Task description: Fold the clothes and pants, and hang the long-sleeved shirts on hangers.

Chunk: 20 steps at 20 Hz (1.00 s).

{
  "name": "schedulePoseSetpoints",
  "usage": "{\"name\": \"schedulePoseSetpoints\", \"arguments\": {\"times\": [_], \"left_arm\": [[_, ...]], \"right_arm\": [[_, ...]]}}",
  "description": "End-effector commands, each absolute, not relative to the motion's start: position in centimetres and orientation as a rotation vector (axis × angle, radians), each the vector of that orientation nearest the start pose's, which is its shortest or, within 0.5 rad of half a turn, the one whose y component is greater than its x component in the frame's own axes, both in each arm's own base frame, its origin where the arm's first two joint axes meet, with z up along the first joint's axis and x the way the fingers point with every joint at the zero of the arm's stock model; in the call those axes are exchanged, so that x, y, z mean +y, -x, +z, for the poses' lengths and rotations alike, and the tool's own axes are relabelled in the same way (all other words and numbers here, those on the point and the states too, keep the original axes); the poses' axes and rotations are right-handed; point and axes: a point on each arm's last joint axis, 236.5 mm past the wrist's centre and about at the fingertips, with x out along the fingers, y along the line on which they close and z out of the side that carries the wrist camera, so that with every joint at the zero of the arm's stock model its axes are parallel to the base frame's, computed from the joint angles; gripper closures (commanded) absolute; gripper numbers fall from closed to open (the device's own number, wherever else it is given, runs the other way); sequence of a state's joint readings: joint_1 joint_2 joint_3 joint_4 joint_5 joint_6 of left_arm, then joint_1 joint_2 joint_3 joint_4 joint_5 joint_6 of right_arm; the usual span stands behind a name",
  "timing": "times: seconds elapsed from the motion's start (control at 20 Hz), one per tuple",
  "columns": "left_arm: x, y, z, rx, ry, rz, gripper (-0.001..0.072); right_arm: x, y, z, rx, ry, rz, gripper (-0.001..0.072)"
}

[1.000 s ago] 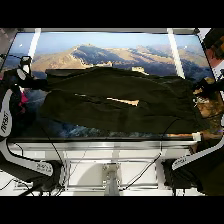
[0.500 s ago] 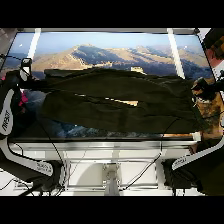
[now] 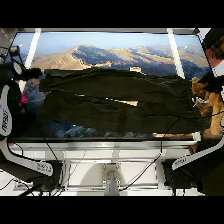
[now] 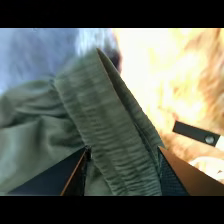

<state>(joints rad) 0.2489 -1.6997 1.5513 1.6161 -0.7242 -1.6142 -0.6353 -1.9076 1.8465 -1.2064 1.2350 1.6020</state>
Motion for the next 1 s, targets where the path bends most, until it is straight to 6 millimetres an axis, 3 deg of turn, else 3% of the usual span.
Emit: {"name": "schedulePoseSetpoints", "arguments": {"times": [0.0, 0.05, 0.1, 0.15, 0.3, 0.55, 0.95], "left_arm": [[13.2, -57.8, 7.9, 0.707, 0.248, 0.233, 0.0401], [12.8, -57.9, 9.5, 0.676, 0.271, 0.221, 0.0574], [12.4, -57.7, 10.4, 0.663, 0.29, 0.21, 0.0696], [12.0, -57.2, 10.9, 0.67, 0.296, 0.202, 0.0699], [10.9, -54.4, 9.4, 0.817, 0.284, 0.179, 0.0701], [9.4, -48.8, 6.6, 0.982, 0.285, 0.164, 0.0703], [8.3, -35.3, 2.7, 1.119, 0.337, 0.22, 0.0702]], "right_arm": [[-26.2, -49.2, 0.4, 1.037, -0.716, -0.344, 0.0284], [-26.4, -49.6, 1.5, 1.016, -0.704, -0.34, 0.0407], [-26.4, -49.8, 2.5, 1.005, -0.698, -0.332, 0.0569], [-26.2, -49.9, 3.3, 0.998, -0.7, -0.317, 0.0681], [-24.0, -48.7, 2.9, 1.084, -0.681, -0.223, 0.0688], [-18.3, -47.9, 2.5, 1.128, -0.753, 0.03, 0.069], [-12.4, -41.8, 0.4, 1.16, -0.814, 0.159, 0.069]]}}
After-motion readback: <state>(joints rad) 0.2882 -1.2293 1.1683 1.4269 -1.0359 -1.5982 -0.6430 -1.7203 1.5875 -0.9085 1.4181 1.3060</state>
